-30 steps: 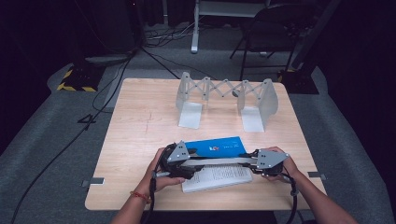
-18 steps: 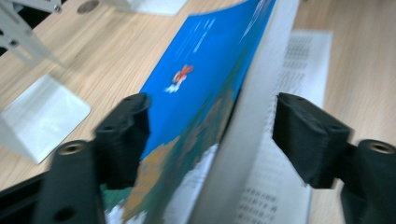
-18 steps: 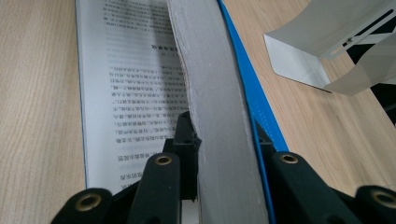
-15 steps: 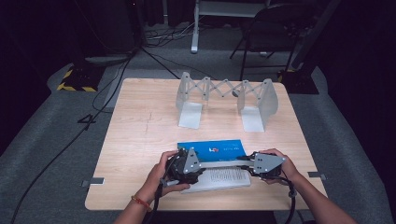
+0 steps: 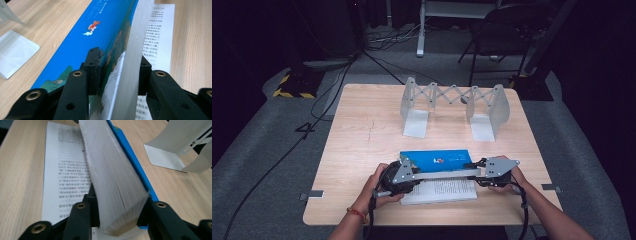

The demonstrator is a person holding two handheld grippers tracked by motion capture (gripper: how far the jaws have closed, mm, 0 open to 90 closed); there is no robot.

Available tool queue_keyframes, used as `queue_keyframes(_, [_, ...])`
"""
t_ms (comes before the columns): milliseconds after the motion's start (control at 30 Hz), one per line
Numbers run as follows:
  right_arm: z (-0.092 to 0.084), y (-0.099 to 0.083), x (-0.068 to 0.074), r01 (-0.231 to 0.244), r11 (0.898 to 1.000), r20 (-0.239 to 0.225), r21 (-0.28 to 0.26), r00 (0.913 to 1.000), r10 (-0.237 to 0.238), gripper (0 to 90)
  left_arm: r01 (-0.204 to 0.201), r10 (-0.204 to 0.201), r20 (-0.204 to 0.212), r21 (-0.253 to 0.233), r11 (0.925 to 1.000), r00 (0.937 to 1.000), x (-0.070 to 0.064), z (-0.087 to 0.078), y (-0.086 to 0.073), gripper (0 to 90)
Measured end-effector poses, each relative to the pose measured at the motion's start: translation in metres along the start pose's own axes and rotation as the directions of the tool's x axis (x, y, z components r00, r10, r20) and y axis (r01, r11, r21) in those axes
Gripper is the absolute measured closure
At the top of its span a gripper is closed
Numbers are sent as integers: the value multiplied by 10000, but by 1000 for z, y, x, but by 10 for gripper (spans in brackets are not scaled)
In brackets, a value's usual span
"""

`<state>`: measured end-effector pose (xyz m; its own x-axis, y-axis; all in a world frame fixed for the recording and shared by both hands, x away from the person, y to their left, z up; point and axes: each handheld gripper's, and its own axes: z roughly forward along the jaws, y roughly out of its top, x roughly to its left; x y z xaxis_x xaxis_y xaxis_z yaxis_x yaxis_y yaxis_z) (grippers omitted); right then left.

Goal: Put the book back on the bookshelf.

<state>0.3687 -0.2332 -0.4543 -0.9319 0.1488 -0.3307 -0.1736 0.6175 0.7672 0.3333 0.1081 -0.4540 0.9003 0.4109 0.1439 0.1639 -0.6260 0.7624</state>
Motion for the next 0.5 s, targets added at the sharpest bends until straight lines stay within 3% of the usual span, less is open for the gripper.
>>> queue_keyframes(100, [-3,4,3,207,9997,88,136,9997,-208,706,581,-582,-53,-91,9983,9983,4,-1,4,570])
queue_keyframes(233, [-11,8,4,266,9995,189,169,9995,-269,721,719,-723,-199,-219,9972,9972,2,-9,16,505])
queue_keyframes(267, [-13,10,6,342,9991,215,246,9992,-347,726,827,-834,-190,-330,9960,9963,1,-11,20,440])
queue_keyframes(367, [-15,11,8,433,9985,272,336,9987,-442,728,533,-530,-548,26,9986,9971,-10,-15,37,364])
queue_keyframes(500, [-14,13,9,540,9973,244,495,9982,-552,727,341,-311,-818,348,9988,9962,-18,-12,46,327])
